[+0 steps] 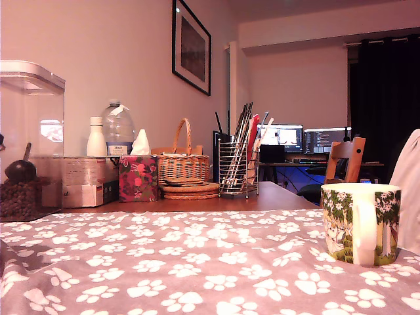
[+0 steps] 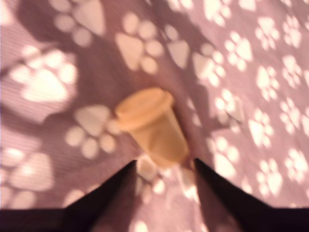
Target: Pick up the coffee capsules on the table and drop them inside the coffee cup
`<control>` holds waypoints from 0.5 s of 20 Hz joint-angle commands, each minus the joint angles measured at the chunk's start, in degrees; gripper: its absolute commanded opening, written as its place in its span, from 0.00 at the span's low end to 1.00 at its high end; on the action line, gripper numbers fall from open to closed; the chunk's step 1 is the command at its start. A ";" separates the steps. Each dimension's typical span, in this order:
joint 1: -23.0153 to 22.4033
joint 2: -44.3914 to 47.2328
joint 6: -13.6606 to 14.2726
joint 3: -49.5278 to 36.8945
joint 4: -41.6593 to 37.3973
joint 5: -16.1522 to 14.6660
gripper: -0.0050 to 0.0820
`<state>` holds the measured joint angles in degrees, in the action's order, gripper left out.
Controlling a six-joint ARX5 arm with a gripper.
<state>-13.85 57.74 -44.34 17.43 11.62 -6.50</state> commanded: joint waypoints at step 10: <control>-0.13 6.97 -3.74 -1.25 -7.43 2.14 0.55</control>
<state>-13.85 63.92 -47.79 17.41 4.80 -4.40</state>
